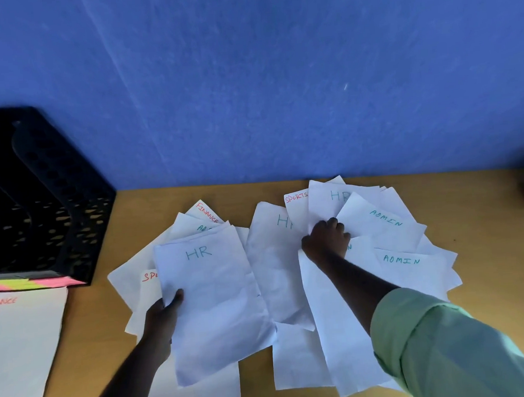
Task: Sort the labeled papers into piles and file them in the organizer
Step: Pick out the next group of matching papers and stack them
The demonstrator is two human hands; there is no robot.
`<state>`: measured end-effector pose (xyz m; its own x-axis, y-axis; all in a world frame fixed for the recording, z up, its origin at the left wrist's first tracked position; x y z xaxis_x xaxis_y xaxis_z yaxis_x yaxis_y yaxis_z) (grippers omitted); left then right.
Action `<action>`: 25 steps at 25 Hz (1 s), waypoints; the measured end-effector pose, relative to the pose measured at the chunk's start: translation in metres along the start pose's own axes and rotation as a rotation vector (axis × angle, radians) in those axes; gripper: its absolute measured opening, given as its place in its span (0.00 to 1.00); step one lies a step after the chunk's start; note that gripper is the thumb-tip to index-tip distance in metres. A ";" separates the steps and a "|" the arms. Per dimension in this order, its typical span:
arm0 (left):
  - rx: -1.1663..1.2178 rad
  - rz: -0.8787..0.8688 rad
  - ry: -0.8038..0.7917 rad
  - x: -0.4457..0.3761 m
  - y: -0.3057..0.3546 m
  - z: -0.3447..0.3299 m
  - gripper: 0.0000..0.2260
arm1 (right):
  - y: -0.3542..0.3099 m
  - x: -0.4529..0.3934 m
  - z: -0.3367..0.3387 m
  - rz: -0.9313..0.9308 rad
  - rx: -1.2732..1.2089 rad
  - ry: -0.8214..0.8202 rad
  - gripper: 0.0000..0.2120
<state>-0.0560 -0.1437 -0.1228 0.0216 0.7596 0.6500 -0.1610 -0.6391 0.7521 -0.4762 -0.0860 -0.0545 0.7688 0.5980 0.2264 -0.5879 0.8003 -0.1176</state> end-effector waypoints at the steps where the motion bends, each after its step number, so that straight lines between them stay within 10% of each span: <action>1: 0.005 0.005 -0.037 0.000 -0.002 -0.001 0.13 | -0.001 -0.002 0.001 0.017 0.040 0.009 0.13; 12: -0.176 -0.126 0.014 0.004 0.006 -0.002 0.13 | -0.076 0.077 0.034 0.383 -0.436 0.249 0.10; 21: 0.274 -0.010 -0.272 0.019 -0.003 -0.013 0.17 | -0.170 0.205 -0.068 0.609 -0.425 -0.269 0.13; 25: 0.009 -0.023 -0.111 0.020 -0.004 0.013 0.13 | -0.181 0.228 -0.086 0.662 -0.607 -0.517 0.12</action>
<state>-0.0423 -0.1280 -0.1115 0.1340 0.7566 0.6400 -0.1505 -0.6228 0.7678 -0.1731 -0.0911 -0.0646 0.0514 0.9496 0.3092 -0.5175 0.2901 -0.8050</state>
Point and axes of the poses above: each hand's wrist, its own x-axis away from the middle knuckle, its own z-axis out of the back of the hand, y = z × x, the point moved 8 cm from there along -x, towards the middle knuckle, and after that the axes turned 1 degree about -z, right-handed, at the moved point
